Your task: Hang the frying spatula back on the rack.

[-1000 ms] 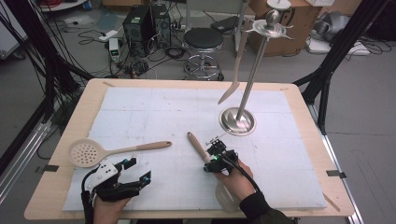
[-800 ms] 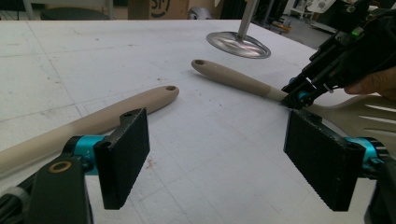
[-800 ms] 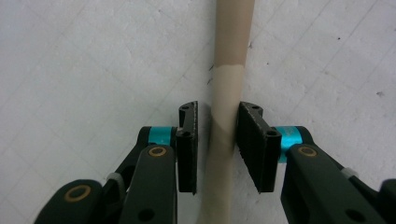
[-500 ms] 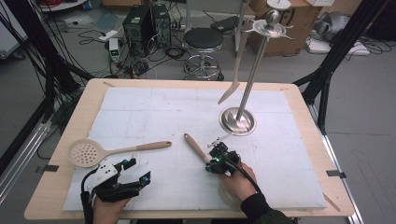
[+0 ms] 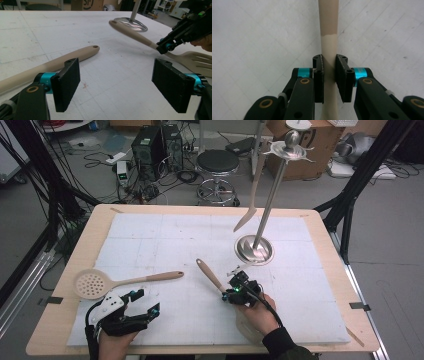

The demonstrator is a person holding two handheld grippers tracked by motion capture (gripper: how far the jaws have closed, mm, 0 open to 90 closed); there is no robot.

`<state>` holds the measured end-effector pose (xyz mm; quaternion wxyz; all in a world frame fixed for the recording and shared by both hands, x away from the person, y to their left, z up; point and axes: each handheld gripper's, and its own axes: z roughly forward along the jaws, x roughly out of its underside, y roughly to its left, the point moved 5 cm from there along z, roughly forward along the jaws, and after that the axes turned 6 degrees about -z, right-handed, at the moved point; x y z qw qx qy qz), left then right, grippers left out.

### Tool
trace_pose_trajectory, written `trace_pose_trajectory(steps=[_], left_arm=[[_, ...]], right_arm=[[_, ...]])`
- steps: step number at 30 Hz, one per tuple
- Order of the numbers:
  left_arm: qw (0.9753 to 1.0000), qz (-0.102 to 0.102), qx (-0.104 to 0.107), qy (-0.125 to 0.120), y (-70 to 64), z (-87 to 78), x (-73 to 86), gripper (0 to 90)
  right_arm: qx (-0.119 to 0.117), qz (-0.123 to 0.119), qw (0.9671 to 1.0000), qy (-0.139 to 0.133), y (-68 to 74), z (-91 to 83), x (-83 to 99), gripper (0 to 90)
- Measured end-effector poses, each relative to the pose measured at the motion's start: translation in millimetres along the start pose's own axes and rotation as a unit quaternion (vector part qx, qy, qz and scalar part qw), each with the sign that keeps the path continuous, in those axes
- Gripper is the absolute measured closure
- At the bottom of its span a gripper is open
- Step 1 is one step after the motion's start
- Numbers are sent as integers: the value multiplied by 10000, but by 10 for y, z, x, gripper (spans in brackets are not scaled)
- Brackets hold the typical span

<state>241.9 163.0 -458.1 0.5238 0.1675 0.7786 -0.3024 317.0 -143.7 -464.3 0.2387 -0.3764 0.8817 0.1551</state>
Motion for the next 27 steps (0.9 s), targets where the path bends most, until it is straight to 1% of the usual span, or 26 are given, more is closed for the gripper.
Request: trace_pose_trajectory(steps=[1, 3, 4, 5, 6, 8, 10, 13, 14, 16, 17, 19, 20, 21, 25, 27], left_arm=[[10000, 7, 0, 8, -2, -2, 1, 233], [10000, 19, -5, 16, -5, -3, 0, 233], [10000, 14, -2, 11, -5, -4, -1, 233], [10000, 15, -4, 9, -5, -4, -1, 233], [10000, 26, -1, 15, -5, -2, 0, 233], [10000, 29, -8, 16, -6, -1, 0, 233], [10000, 28, -11, 9, -8, -2, 0, 233], [10000, 22, -15, 9, -5, -3, 1, 233], [10000, 22, -12, 16, -5, -3, 1, 233], [10000, 31, -11, 12, -6, -2, 0, 233], [10000, 30, -13, 10, -8, -2, 0, 233], [10000, 24, -15, 12, -5, -4, 1, 233], [10000, 16, -17, 17, -3, -5, 1, 233], [10000, 0, -17, 3, -3, -4, 0, 234], [10000, 6, -16, -5, -3, -7, 0, 234], [10000, 7, -18, -13, -3, -7, 0, 234]], right_arm=[[-4, 1, 9999, -102, -20, -34, -4, 783], [-17, 41, 9998, -197, -38, -74, -3, 783], [25, 67, 9996, -282, -49, -101, -1, 783], [-15, 48, 9994, -334, -60, -116, 1, 782], [-17, 74, 9994, -350, -65, -133, 4, 783], [-26, 96, 9989, -469, -82, -168, 4, 782], [9, 123, 9981, -607, -102, -203, 6, 783], [115, 65, 9961, -878, -111, -242, 7, 782], [90, 86, 9961, -868, -110, -242, 13, 782], [141, 107, 9962, -851, -119, -222, 23, 782], [129, 108, 9964, -830, -125, -206, 29, 782], [155, 106, 9970, -757, -127, -169, 42, 781], [117, 125, 9974, -701, -118, -140, 53, 781], [153, 85, 9975, -689, -115, -113, 64, 781], [170, 116, 9983, -545, -107, 10, 125, 780], [181, 166, 9981, -556, -119, 32, 142, 780]])
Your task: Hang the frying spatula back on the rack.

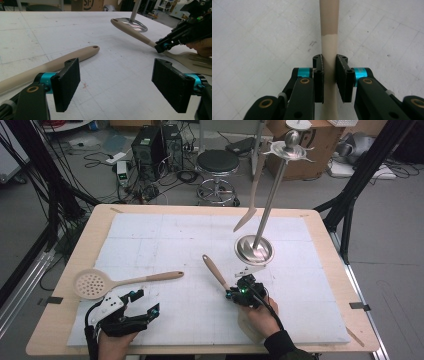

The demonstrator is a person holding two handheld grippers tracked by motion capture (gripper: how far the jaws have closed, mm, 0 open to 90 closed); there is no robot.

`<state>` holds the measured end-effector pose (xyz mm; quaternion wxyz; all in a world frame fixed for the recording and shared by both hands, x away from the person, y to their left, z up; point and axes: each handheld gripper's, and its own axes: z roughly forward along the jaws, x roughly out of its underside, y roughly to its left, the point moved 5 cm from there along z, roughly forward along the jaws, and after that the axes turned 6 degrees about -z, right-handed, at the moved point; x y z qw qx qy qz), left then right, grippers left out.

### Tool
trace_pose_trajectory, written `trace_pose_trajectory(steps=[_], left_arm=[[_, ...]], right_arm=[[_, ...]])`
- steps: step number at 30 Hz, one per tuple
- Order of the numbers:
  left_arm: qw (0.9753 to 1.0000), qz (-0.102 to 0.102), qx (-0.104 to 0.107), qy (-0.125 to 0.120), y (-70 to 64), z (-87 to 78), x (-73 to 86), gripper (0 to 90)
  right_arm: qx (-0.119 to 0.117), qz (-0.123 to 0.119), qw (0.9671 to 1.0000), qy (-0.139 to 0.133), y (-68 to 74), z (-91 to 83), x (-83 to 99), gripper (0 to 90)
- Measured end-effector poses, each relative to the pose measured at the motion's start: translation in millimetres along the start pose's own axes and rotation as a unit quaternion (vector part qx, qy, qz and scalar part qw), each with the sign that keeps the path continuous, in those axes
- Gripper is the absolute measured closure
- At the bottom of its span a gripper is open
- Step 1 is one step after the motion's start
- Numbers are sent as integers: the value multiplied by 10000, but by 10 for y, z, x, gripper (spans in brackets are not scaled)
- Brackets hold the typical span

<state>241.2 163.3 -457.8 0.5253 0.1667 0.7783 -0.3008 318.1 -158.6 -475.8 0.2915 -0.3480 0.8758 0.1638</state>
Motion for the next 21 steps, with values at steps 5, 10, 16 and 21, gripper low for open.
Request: trace_pose_trajectory(steps=[5, 10, 16, 21], left_arm=[[10000, 14, -1, 31, -3, 6, 5, 234], [10000, 21, -4, 36, -8, 9, 6, 235], [10000, 32, -4, 41, -14, 8, 6, 236], [10000, -4, -14, 12, 11, -4, 5, 236]], right_arm=[[24, -108, 9999, 121, 10, 28, -2, 775], [15, -184, 9996, 197, 1, 57, -9, 760], [249, -398, 9987, 199, 47, 61, -8, 781], [-9, -50, 9999, 116, -12, 39, -8, 787]])
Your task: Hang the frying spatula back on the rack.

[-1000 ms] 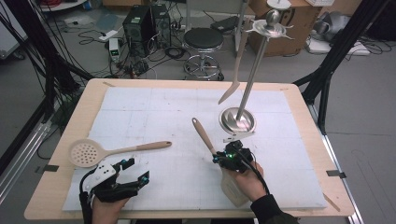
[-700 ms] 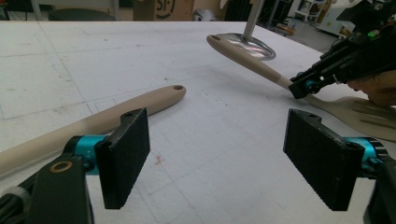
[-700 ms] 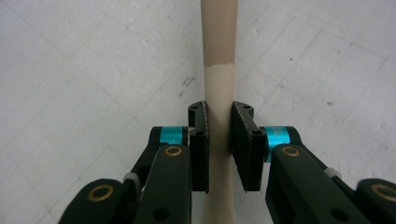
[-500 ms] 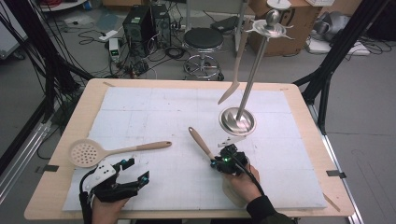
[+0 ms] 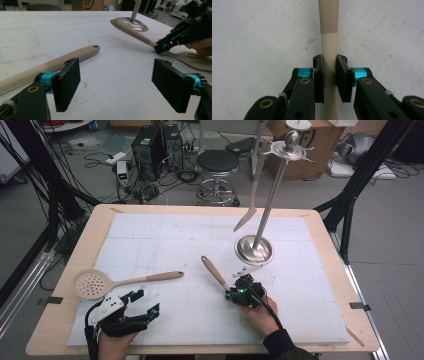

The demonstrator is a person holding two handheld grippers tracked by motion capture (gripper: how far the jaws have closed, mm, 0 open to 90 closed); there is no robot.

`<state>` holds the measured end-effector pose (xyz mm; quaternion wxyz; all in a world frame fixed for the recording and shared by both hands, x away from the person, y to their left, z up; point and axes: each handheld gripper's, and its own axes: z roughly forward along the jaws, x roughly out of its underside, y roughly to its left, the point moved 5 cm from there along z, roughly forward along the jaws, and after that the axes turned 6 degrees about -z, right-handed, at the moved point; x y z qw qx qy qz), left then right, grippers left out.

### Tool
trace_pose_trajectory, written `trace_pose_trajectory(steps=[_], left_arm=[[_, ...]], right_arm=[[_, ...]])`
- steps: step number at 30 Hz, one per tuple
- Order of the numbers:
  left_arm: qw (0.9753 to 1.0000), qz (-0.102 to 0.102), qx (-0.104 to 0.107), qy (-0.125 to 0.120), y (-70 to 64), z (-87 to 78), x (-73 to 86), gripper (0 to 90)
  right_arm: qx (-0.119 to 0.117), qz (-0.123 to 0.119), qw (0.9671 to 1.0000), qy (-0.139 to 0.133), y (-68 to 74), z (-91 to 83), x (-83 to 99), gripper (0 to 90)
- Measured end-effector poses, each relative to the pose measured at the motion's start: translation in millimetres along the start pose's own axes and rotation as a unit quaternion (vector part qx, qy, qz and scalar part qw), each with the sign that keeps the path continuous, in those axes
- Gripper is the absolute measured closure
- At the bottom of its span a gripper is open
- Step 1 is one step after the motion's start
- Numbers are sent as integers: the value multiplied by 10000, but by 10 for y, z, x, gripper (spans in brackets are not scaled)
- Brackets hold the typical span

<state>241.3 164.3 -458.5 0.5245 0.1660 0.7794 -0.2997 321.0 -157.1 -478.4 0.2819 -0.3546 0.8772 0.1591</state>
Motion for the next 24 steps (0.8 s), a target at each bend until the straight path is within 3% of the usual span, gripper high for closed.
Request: trace_pose_trajectory(steps=[6, 13, 17, 24], left_arm=[[10000, 16, 3, 4, 1, -13, -2, 236], [10000, 15, 2, 18, -11, -5, 0, 236], [10000, 21, -9, 19, -13, -4, 1, 236], [10000, 31, 0, 18, -18, 0, 1, 236]], right_arm=[[-19, 236, 9984, -510, -79, -162, -65, 787], [32, 348, 9956, -871, -157, -392, -112, 786], [131, 426, 9919, -1193, -220, -571, -141, 786], [251, 680, 9817, -1759, -380, -884, -164, 785]])
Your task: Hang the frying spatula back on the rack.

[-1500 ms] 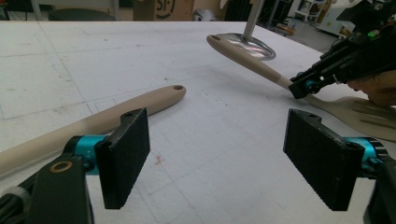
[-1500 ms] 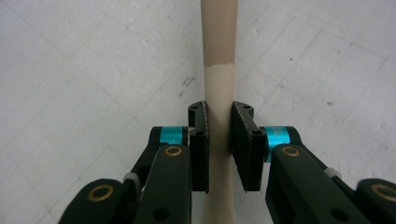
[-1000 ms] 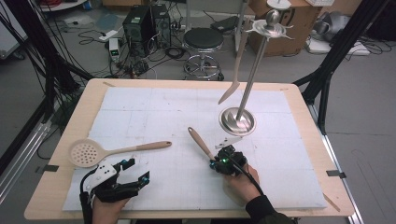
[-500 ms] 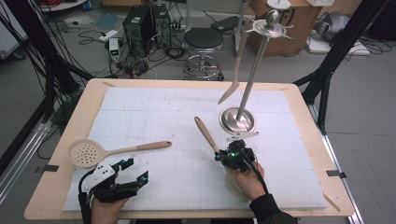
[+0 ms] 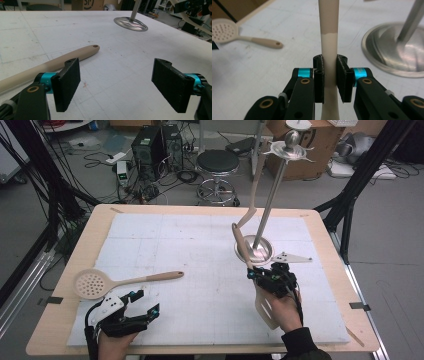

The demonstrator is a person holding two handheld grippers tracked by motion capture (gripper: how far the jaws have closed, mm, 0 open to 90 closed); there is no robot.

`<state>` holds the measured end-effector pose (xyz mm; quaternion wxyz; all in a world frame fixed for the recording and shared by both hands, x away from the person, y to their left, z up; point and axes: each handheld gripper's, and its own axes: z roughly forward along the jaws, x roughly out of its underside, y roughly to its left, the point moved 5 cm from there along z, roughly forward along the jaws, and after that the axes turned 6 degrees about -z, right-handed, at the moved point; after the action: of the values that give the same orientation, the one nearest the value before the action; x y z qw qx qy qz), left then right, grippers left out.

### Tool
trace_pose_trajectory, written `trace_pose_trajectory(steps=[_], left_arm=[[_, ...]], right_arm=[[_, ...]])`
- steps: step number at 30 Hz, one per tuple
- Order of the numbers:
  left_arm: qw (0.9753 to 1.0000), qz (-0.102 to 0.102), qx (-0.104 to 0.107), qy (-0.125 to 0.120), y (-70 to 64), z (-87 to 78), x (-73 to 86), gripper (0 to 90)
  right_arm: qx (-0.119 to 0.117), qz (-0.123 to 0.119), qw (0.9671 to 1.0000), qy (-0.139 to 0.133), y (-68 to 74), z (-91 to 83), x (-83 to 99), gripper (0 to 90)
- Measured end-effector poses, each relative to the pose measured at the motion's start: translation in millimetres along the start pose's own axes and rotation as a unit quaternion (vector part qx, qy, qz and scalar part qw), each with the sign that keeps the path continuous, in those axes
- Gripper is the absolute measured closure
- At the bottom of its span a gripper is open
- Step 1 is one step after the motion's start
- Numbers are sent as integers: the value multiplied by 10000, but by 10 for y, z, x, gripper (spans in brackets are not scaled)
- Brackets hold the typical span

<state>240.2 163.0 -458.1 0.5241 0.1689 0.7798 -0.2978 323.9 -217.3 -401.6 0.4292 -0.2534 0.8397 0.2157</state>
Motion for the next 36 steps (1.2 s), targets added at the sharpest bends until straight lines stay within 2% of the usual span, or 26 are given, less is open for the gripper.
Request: trace_pose_trajectory(steps=[6, 8, 11, 14, 18, 21, 24, 33, 36], left_arm=[[10000, 12, -5, 33, 1, 8, 4, 236], [10000, 8, -9, 20, -4, 9, 4, 236], [10000, 10, -6, 33, -1, 6, 5, 236], [10000, -1, 6, 10, 1, 6, 3, 236], [10000, -10, 4, -5, 1, 5, 2, 236], [10000, -11, -3, 6, 0, 5, 3, 236], [10000, 12, -1, 21, -5, 7, 4, 236], [10000, 7, 9, 21, 2, 7, 3, 236], [10000, 0, 5, 20, 2, 6, 4, 236]], right_arm=[[-15, 96, 9991, -414, -55, -164, -126, 784], [33, 137, 9979, -629, -58, -220, -173, 784], [101, 225, 9948, -990, -71, -300, -240, 784], [227, 197, 9922, -1206, -77, -366, -297, 784], [329, 181, 9862, -1612, -83, -451, -363, 784], [327, 247, 9841, -1729, -99, -478, -402, 784], [421, 300, 9814, -1851, -118, -500, -431, 784], [559, 327, 9714, -2284, -122, -578, -532, 783], [522, 348, 9707, -2321, -122, -595, -621, 784]])
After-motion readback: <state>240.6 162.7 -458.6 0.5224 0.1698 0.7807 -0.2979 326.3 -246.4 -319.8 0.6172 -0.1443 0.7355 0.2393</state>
